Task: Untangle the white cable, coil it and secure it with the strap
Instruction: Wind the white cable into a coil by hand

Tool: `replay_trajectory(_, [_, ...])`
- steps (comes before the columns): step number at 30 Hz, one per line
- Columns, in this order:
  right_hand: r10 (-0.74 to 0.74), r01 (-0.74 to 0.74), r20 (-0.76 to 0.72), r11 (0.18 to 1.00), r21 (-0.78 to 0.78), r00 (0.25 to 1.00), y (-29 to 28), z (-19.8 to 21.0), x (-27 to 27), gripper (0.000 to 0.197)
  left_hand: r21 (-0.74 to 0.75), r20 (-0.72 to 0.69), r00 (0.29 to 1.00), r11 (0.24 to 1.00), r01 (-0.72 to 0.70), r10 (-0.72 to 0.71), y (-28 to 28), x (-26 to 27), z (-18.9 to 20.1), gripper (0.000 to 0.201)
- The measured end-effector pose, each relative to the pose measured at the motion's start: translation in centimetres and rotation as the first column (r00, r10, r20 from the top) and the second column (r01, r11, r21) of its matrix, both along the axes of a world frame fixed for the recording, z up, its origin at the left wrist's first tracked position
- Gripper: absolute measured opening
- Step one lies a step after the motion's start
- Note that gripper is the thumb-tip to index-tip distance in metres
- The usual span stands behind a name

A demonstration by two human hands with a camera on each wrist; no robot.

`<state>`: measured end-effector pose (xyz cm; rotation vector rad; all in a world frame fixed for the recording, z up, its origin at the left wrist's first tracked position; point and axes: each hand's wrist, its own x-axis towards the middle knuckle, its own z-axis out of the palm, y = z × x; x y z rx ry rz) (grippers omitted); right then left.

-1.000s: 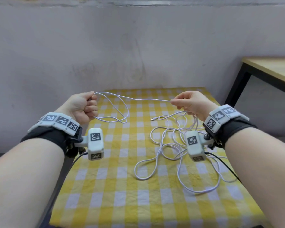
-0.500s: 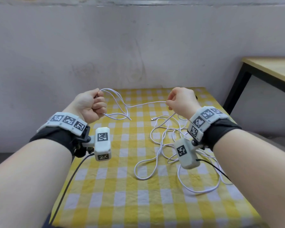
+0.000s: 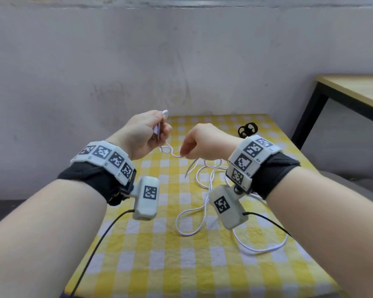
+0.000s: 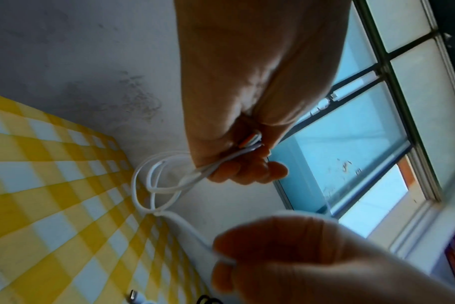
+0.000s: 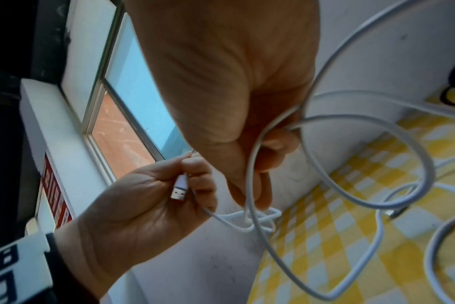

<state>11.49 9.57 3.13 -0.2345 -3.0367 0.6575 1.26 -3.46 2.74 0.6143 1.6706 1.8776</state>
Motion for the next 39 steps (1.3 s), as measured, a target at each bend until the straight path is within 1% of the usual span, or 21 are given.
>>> replay_trajectory(3, [-0.045, 0.040, -0.030, 0.986, -0.160, 0.999, 0.0, -0.2, -0.3, 0.016, -0.035, -0.116, 0.990, 0.996, 0.080, -0.084, 0.8, 0.8, -0.5, 0.028])
replay_trajectory(5, [-0.099, 0.087, -0.031, 0.958, -0.272, 0.995, 0.2, -0.5, -0.3, 0.014, -0.054, -0.168, 0.978, 0.992, 0.115, -0.123, 1.1, 1.1, -0.5, 0.027])
replay_trajectory(7, [-0.159, 0.125, -0.047, 0.902, -0.413, 0.986, 0.4, -0.9, -0.3, 0.028, -0.080, -0.211, 0.968, 0.990, 0.119, -0.134, 1.4, 1.2, -0.5, 0.025])
replay_trajectory(9, [-0.200, 0.135, -0.067, 0.837, -0.530, 0.978, 0.6, -0.9, -0.2, 0.041, -0.138, -0.270, 0.954, 0.986, 0.098, -0.133, 1.8, 1.5, -0.7, 0.025])
replay_trajectory(12, [-0.206, 0.103, -0.107, 0.796, -0.597, 0.973, 0.4, -0.7, -0.2, 0.046, -0.245, -0.395, 0.910, 0.969, 0.030, -0.127, 2.3, 1.8, -1.1, 0.024])
replay_trajectory(14, [-0.200, 0.080, -0.142, 0.807, -0.585, 0.970, 0.3, -0.5, -0.3, 0.044, -0.320, -0.503, 0.851, 0.947, -0.025, -0.148, 2.5, 1.9, -1.2, 0.024])
replay_trajectory(17, [-0.174, 0.073, -0.169, 0.875, -0.479, 0.970, 0.5, -0.4, -0.3, 0.034, -0.444, -0.652, 0.731, 0.883, -0.151, -0.203, 2.3, 1.6, -1.3, 0.025])
replay_trajectory(19, [-0.150, 0.092, -0.158, 0.940, -0.329, 0.976, 1.0, -0.3, -0.2, 0.029, -0.495, -0.684, 0.688, 0.847, -0.197, -0.240, 2.1, 1.5, -1.2, 0.026])
replay_trajectory(21, [-0.150, 0.129, -0.147, 0.982, -0.139, 0.978, 1.9, -0.3, 0.0, 0.024, -0.539, -0.696, 0.668, 0.807, -0.242, -0.265, 1.7, 1.2, -1.0, 0.026])
replay_trajectory(24, [-0.220, 0.227, -0.146, 0.973, 0.037, 0.965, 3.6, -0.9, 0.1, 0.026, -0.640, -0.659, 0.673, 0.720, -0.268, -0.335, 1.0, 0.7, -0.6, 0.026])
replay_trajectory(27, [-0.336, 0.356, -0.203, 0.932, 0.071, 0.920, 5.2, -1.4, 0.1, 0.026, -0.718, -0.598, 0.696, 0.652, -0.243, -0.398, 0.5, 0.4, -0.7, 0.033])
replay_trajectory(29, [-0.395, 0.422, -0.230, 0.903, 0.080, 0.890, 5.8, -1.6, 0.3, 0.024, -0.750, -0.558, 0.712, 0.627, -0.212, -0.426, 0.2, 0.3, -0.7, 0.038])
replay_trajectory(30, [-0.415, 0.447, -0.247, 0.890, 0.090, 0.876, 6.1, -1.6, 0.3, 0.022, -0.760, -0.529, 0.731, 0.623, -0.183, -0.431, 0.1, 0.3, -0.7, 0.040])
replay_trajectory(31, [-0.433, 0.472, -0.262, 0.876, 0.105, 0.862, 6.3, -1.6, 0.4, 0.020, -0.764, -0.487, 0.762, 0.631, -0.135, -0.427, 0.0, 0.2, -0.7, 0.040])
replay_trajectory(33, [-0.470, 0.524, -0.283, 0.836, 0.161, 0.836, 6.9, -1.7, 0.6, 0.017, -0.737, -0.391, 0.824, 0.676, -0.012, -0.411, -0.5, 0.0, -0.6, 0.040])
replay_trajectory(35, [-0.509, 0.570, -0.284, 0.795, 0.207, 0.813, 7.7, -1.7, 0.9, 0.016, -0.671, -0.306, 0.869, 0.736, 0.092, -0.388, -1.0, -0.3, -0.6, 0.039])
replay_trajectory(36, [-0.528, 0.584, -0.273, 0.787, 0.199, 0.804, 8.0, -1.7, 1.1, 0.014, -0.622, -0.258, 0.893, 0.771, 0.137, -0.367, -1.3, -0.4, -0.5, 0.038])
replay_trajectory(37, [-0.543, 0.588, -0.246, 0.789, 0.176, 0.803, 8.2, -1.8, 1.3, 0.014, -0.565, -0.207, 0.917, 0.807, 0.173, -0.341, -1.5, -0.5, -0.5, 0.038])
replay_trajectory(39, [-0.542, 0.564, -0.175, 0.816, 0.127, 0.822, 8.3, -2.0, 1.3, 0.026, -0.456, -0.105, 0.951, 0.864, 0.213, -0.290, -1.7, -0.5, -0.6, 0.038])
